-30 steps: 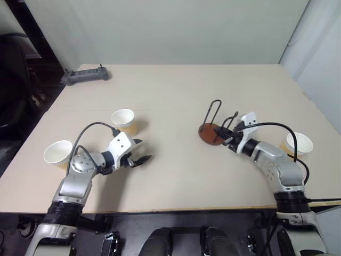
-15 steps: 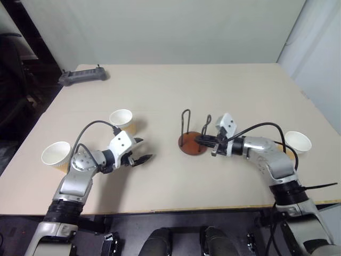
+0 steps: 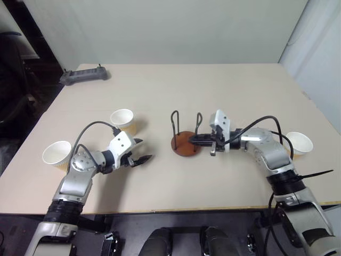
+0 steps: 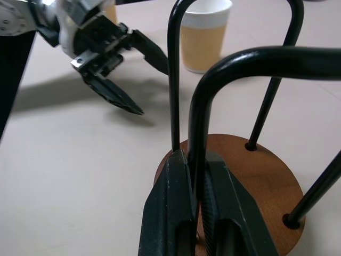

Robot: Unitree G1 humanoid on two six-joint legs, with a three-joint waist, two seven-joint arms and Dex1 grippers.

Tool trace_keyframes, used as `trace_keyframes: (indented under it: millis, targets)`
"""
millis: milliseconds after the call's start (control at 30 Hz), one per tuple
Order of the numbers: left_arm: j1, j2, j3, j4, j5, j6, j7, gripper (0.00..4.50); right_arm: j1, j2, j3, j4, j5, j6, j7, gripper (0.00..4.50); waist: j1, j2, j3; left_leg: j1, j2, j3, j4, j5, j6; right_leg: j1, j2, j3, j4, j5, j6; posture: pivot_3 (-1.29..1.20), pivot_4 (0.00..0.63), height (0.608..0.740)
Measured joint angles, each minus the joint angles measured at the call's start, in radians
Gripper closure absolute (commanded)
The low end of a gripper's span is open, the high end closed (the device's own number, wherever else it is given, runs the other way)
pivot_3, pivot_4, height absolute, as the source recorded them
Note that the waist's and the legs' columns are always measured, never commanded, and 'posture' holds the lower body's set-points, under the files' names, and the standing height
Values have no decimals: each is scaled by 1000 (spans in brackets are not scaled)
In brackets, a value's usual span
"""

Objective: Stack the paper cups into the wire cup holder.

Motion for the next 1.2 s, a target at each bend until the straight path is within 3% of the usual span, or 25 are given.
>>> trace_keyframes:
  millis: [333, 867, 967, 1200]
  targets:
    - [0, 2, 0, 0, 0, 0, -3, 731, 4, 60, 31, -16, 0, 11, -1, 4486, 0, 0, 0, 0, 0, 0, 0, 0, 0, 0, 0, 0, 0, 0, -1, 0, 150, 740]
    - [0, 6, 0, 0, 0, 0, -4, 731, -1, 52, 52, 10, -23, 0, 27, 4486, 0, 0, 0, 0, 0, 0, 0, 0, 0, 0, 0, 0, 0, 0, -1, 0, 150, 740]
    - [0, 6, 0, 0, 0, 1, -4, 731, -5, 52, 54, 13, -29, -5, 31, 3751, 0, 0, 0, 0, 0, 0, 0, 0, 0, -1, 0, 0, 1, 0, -1, 0, 150, 740]
    - [-1, 7, 0, 0, 0, 3, -7, 731, -7, 52, 54, 14, -30, -11, 35, 1227, 0, 0, 0, 0, 0, 0, 0, 0, 0, 0, 0, 0, 1, 0, -2, 0, 150, 740]
